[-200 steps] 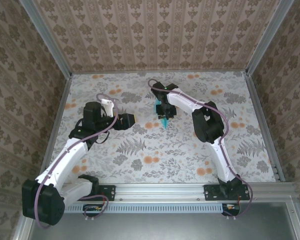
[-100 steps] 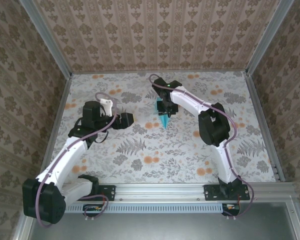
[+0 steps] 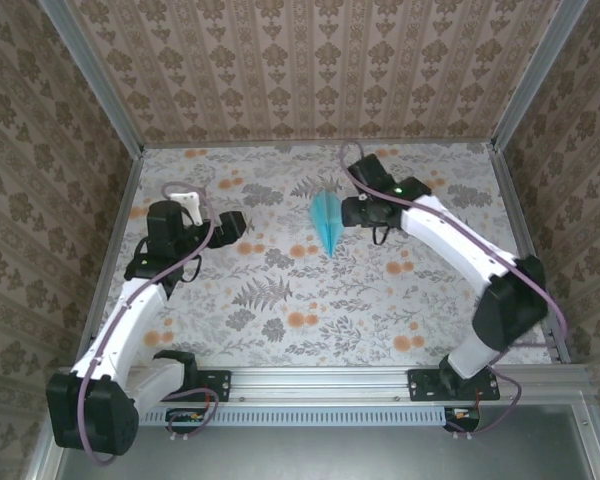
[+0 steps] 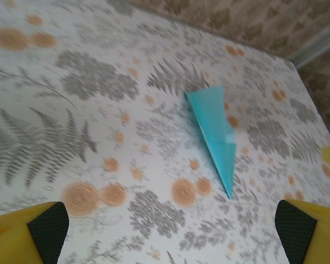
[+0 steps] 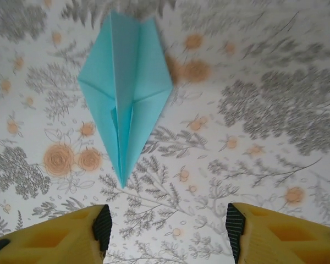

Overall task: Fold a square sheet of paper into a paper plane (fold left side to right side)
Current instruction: Move the paper plane to the top-center of the table.

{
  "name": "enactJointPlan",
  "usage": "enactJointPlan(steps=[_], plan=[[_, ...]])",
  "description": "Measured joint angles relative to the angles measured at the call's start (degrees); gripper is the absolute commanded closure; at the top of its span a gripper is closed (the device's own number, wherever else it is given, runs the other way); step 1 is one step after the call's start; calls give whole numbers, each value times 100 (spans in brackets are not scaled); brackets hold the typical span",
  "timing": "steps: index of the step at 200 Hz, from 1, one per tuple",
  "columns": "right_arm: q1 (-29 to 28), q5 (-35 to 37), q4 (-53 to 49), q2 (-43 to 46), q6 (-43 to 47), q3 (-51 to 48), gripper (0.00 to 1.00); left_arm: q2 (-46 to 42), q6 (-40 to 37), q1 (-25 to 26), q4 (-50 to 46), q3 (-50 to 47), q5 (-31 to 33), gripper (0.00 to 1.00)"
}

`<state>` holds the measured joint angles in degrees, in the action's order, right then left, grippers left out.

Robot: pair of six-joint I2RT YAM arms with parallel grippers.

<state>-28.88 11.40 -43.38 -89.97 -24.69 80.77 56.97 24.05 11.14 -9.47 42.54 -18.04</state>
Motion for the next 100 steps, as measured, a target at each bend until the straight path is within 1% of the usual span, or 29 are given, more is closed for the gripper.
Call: enactJointPlan(steps=[13,38,64,79,100], plan=[[160,48,352,555,79,-549,34,-79,-57,0,37,0,319,0],[518,98,1003,1539,201,-1655,22,-247,-219,0,221,-20,903,0],[868,181,1609,2323,328,-2610,12,-420,-442,0,511,-146,1381,0],[1060,240,1956,2686,369,-3106,1,-433,-673,-7,706,-293,1521,0],[1305,356,2424,3049,463,-3705,0,-431,-984,-31,822,-505,1598,0]])
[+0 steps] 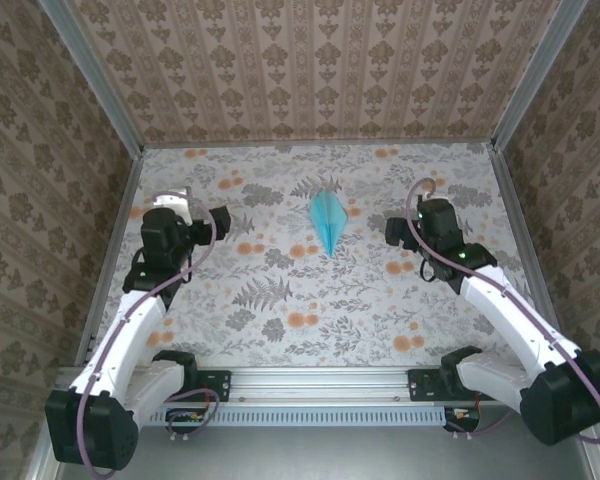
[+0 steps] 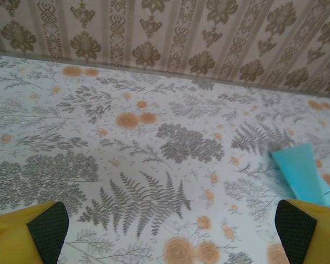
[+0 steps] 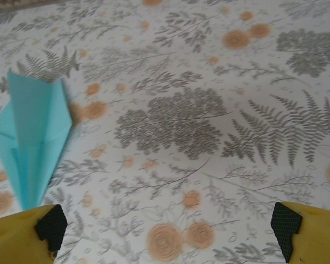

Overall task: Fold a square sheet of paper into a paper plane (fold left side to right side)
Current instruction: Move the paper plane to the top-center of the table, then reset both arms

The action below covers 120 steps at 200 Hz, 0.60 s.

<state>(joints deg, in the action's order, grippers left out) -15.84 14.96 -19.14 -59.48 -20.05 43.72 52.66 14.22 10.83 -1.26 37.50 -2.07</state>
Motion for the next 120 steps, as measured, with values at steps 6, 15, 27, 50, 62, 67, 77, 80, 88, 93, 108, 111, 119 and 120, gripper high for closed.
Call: enactJointPlan(steps=[6,15,27,50,62,67,77,80,88,93,108,111,119,120], plan=[[61,31,120,74,31,-140,0,0,-61,0,15,-37,37,0],[160,79,319,175,66,-334,0,0,-125,0,48,-81,90,0],[282,140,577,284,131,-568,0,0,-195,0,81,-118,170,0],[474,275,1244,433,367,-1058,0,-2,-256,0,129,-153,297,0],[538,358,1648,468,503,-1351,0,-2,-275,0,133,-164,361,0],[564,400,1805,472,553,-1469,0,-2,-284,0,133,-166,385,0],[610,446,2146,470,656,-1716,0,-2,-302,0,133,-168,433,0],[634,461,2236,463,682,-1786,0,-2,-315,0,133,-173,448,0],[699,485,2468,435,739,-1961,0,-2,-341,0,133,-181,490,0],[745,496,2612,404,774,-2048,0,-2,-356,0,131,-188,507,0],[894,496,3053,216,831,-2247,0,-2,-378,0,131,-205,538,0],[918,496,3134,179,839,-2275,0,-2,-380,0,133,-208,542,0],[979,468,3416,20,861,-2347,0,-2,-387,0,131,-221,562,0],[984,466,3442,2,863,-2354,0,-2,-387,0,131,-225,566,0]])
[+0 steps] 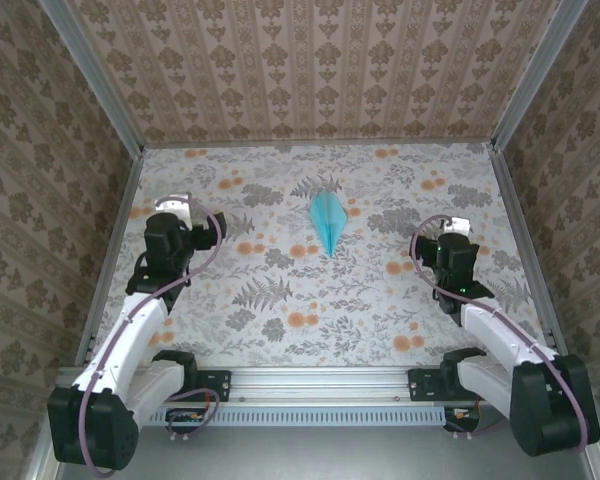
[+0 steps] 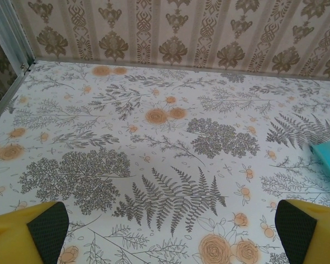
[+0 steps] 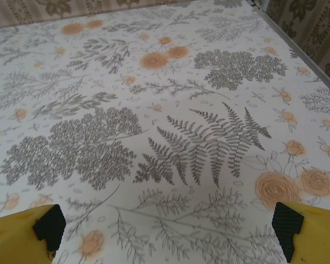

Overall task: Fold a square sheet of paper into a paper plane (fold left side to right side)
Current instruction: Reset both arms

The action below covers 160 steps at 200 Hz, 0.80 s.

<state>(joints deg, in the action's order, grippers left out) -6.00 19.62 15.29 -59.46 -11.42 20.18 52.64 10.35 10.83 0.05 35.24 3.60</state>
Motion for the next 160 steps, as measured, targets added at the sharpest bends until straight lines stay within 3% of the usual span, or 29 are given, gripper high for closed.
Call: enactJointPlan(steps=[117,160], plan=[[221,-1137,3136,-2564,1023,4,0,17,-232,-7,48,-79,98,0],[525,-1414,3213,-2813,975,160,0,225,-533,-39,133,-188,431,0]])
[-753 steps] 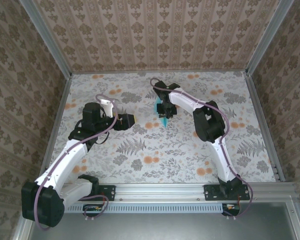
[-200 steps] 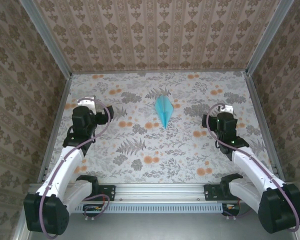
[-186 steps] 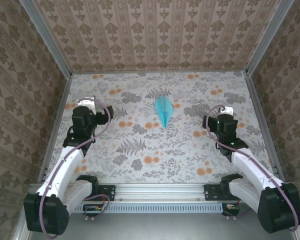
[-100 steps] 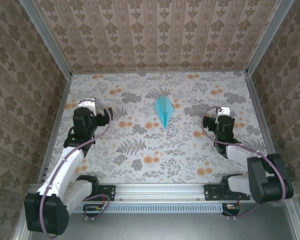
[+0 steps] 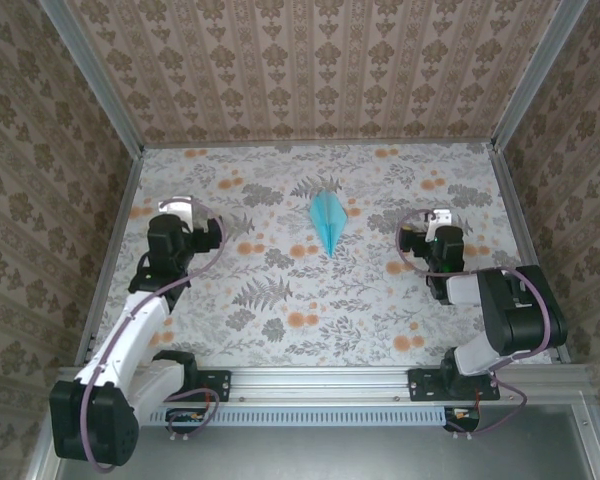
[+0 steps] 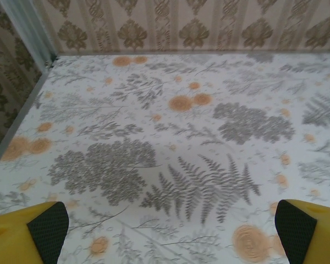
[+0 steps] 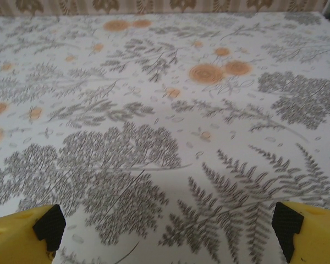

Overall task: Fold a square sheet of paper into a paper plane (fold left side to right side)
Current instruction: Reset both arms

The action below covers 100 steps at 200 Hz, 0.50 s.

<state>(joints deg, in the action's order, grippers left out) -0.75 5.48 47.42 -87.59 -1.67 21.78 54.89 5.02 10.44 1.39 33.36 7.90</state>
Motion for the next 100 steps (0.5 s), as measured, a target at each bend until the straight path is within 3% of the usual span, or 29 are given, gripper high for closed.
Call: enactJointPlan(steps=[51,100], plan=[[35,-96,24,0,-2,61,0,791,-466,-4,457,-402,452,0],[35,-127,24,0,-2,63,0,1554,-938,-44,1690,-876,389,0]])
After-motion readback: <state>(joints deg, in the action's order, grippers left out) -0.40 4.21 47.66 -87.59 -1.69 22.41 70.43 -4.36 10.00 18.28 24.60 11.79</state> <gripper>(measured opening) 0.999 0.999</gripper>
